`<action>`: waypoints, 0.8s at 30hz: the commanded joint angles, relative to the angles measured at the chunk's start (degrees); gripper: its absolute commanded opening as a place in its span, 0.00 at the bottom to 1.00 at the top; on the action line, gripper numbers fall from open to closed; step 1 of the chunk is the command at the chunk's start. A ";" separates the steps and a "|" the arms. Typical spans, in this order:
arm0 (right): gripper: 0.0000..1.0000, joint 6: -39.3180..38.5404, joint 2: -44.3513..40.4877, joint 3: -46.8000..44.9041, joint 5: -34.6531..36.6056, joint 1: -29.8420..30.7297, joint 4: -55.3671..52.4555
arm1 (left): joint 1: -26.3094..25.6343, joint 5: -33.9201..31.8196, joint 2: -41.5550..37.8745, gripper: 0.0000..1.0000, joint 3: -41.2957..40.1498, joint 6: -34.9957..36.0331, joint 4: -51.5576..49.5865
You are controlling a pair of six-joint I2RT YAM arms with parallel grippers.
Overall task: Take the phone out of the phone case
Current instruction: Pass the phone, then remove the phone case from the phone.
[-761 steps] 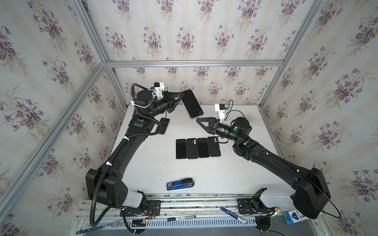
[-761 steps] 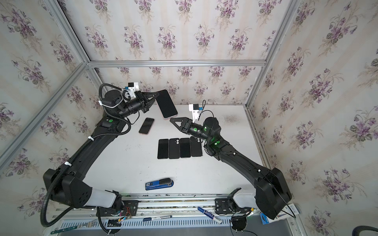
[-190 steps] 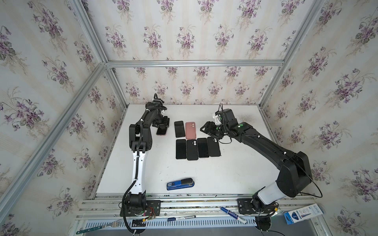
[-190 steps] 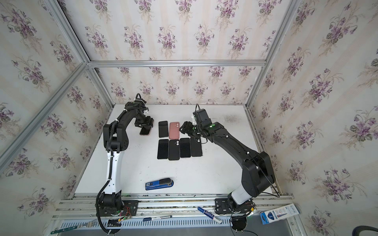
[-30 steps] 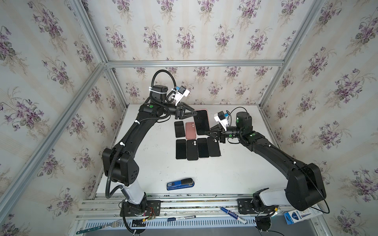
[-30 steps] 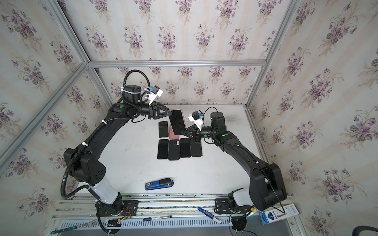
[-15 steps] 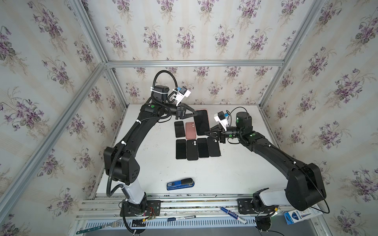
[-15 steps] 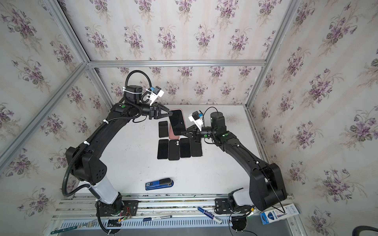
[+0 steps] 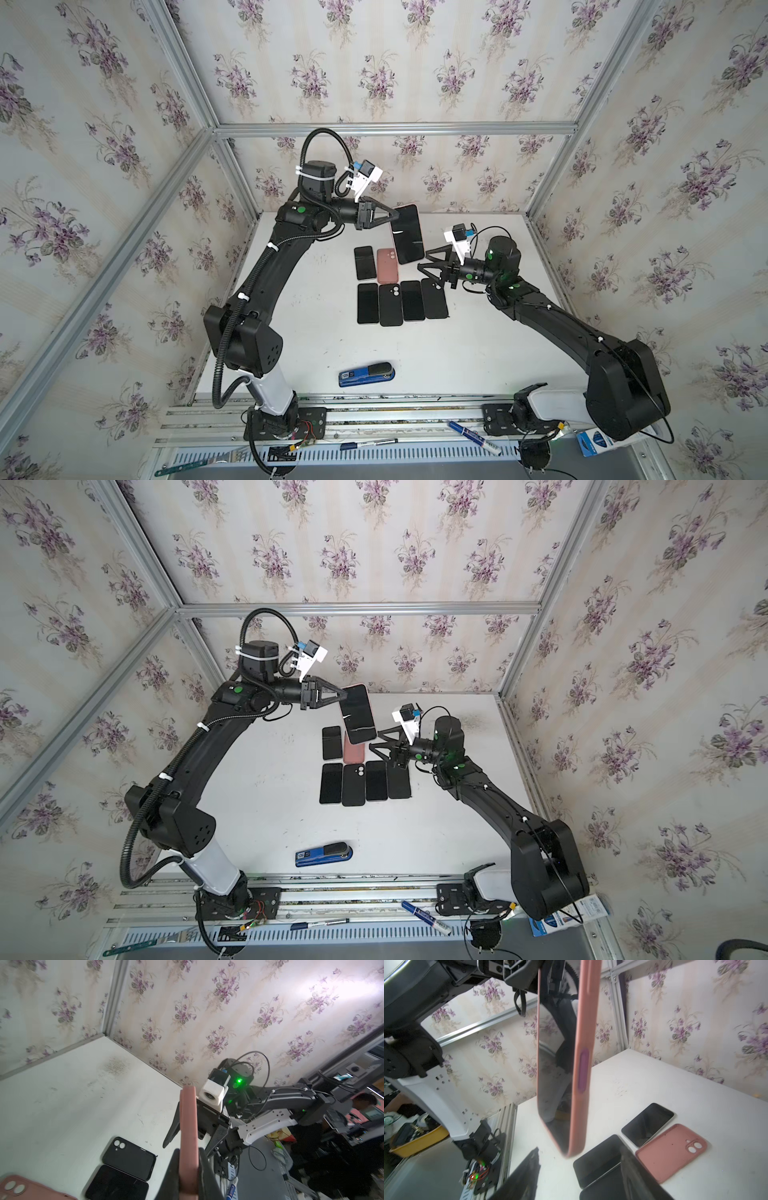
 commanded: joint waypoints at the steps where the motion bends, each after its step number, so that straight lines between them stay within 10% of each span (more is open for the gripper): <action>1: 0.69 10.07 -1.95 -0.34 10.85 -0.29 7.15 | 0.72 -11.21 -1.21 0.00 2.54 -8.35 2.70; 13: 0.72 40.63 -2.53 11.55 16.40 -0.15 -2.65 | 3.91 -30.31 -7.11 0.00 -8.97 -55.08 34.17; 24: 0.71 57.34 4.01 11.48 19.53 4.52 16.34 | 1.73 -35.43 -10.57 0.00 -17.31 -69.85 43.76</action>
